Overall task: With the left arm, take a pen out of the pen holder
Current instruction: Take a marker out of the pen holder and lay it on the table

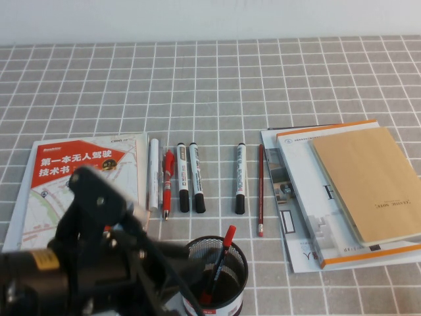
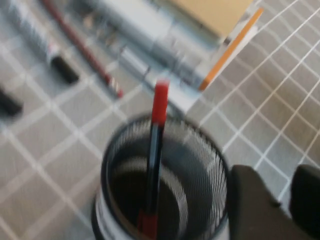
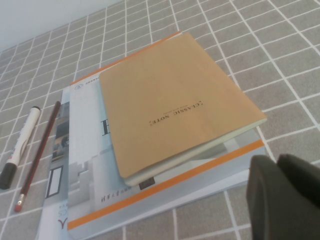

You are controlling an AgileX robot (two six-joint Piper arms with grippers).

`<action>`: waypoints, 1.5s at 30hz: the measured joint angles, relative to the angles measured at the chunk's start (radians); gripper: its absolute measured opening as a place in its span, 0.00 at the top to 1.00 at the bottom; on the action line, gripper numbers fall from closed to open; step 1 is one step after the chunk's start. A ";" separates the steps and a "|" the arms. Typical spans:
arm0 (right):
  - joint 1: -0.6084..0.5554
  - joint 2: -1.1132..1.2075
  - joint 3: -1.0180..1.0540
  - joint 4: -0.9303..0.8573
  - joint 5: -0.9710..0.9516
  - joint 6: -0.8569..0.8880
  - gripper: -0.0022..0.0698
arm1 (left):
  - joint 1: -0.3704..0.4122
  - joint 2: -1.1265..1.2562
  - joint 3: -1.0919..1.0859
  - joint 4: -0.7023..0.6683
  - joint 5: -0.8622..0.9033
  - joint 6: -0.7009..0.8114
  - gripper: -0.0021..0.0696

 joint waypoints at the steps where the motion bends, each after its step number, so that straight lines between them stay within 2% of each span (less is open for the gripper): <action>1: 0.000 0.000 0.000 0.000 0.000 0.000 0.99 | 0.000 0.007 -0.032 -0.002 0.005 0.038 0.71; 6: 0.000 0.000 0.000 0.000 0.000 0.000 0.99 | 0.000 0.018 -0.105 -0.002 -0.007 0.196 0.37; 8: 0.000 0.000 0.000 0.000 0.000 0.000 0.99 | 0.000 0.039 -0.112 -0.003 -0.002 0.246 0.29; 10: 0.000 0.000 0.000 0.000 0.000 0.000 0.99 | 0.000 0.080 -0.112 -0.012 0.007 0.300 0.26; 18: 0.000 0.000 0.000 0.000 0.000 0.000 0.99 | 0.000 0.292 -0.138 -0.211 0.002 0.514 0.24; 24: 0.000 0.000 0.000 0.000 0.000 0.000 0.99 | 0.000 0.386 -0.175 -0.279 -0.051 0.612 0.24; 45: 0.000 0.000 0.000 0.000 0.000 0.000 0.99 | 0.000 0.499 -0.190 -0.317 -0.187 0.588 0.25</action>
